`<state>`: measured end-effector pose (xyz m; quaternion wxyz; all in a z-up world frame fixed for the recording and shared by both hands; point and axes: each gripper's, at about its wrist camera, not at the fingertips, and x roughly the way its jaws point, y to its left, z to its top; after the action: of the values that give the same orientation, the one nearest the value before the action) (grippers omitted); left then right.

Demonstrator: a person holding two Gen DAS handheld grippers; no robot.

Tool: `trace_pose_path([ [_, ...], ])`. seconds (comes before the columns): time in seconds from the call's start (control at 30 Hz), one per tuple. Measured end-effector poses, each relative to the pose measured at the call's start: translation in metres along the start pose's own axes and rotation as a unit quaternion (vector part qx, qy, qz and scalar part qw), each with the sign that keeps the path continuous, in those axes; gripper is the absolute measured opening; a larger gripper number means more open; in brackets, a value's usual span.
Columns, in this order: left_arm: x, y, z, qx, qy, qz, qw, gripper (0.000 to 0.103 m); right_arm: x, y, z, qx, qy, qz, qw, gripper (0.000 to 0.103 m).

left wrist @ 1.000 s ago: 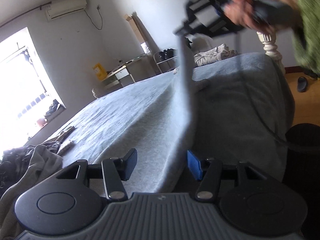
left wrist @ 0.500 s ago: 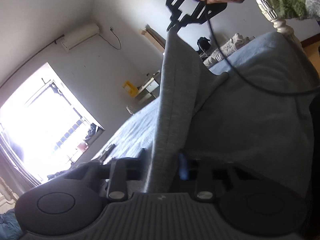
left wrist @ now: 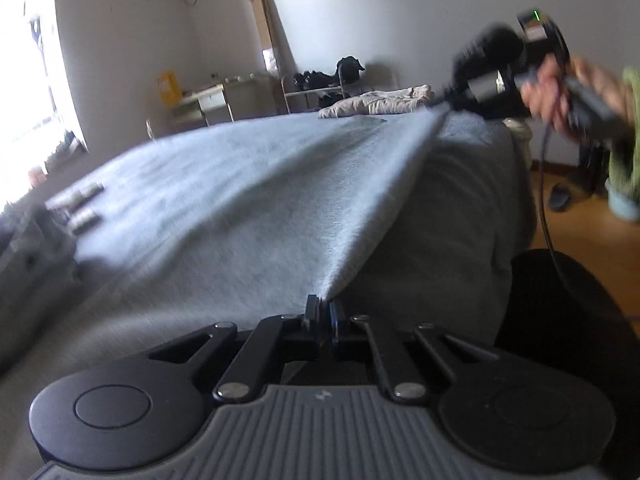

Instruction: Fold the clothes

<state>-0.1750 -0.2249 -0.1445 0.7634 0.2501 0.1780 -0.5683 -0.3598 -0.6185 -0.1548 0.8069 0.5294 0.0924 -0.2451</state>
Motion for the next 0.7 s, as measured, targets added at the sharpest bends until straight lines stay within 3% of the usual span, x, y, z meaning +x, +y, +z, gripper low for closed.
trace_pose_path([
  [0.1,-0.013,0.007,-0.005,-0.024,-0.006,-0.009,0.9997,0.026,0.011,-0.012,-0.006,-0.026,0.003,-0.035,0.999,0.008],
  [0.2,-0.043,0.006,-0.019,-0.017,-0.011,0.01,0.9997,0.039,0.015,-0.014,-0.005,-0.049,0.002,-0.045,0.998,0.01],
  [0.3,-0.073,0.015,-0.038,-0.034,0.003,0.059,0.9977,0.039,-0.001,-0.005,-0.002,-0.086,-0.038,-0.081,0.992,0.014],
  [0.37,-0.087,0.03,-0.049,-0.071,0.012,0.093,0.993,0.039,-0.015,0.003,-0.001,-0.114,-0.068,-0.101,0.986,0.014],
  [0.5,-0.101,0.063,-0.065,-0.161,0.025,0.134,0.9775,0.039,-0.019,0.043,-0.025,-0.18,-0.043,-0.048,0.982,0.014],
  [0.6,-0.101,0.081,-0.074,-0.204,0.043,0.127,0.9698,0.041,-0.006,0.089,-0.068,-0.28,0.016,0.016,0.96,0.014],
  [0.7,-0.104,0.088,-0.08,-0.228,0.042,0.121,0.9651,0.041,0.013,0.12,-0.118,-0.397,0.064,0.048,0.914,0.015],
])
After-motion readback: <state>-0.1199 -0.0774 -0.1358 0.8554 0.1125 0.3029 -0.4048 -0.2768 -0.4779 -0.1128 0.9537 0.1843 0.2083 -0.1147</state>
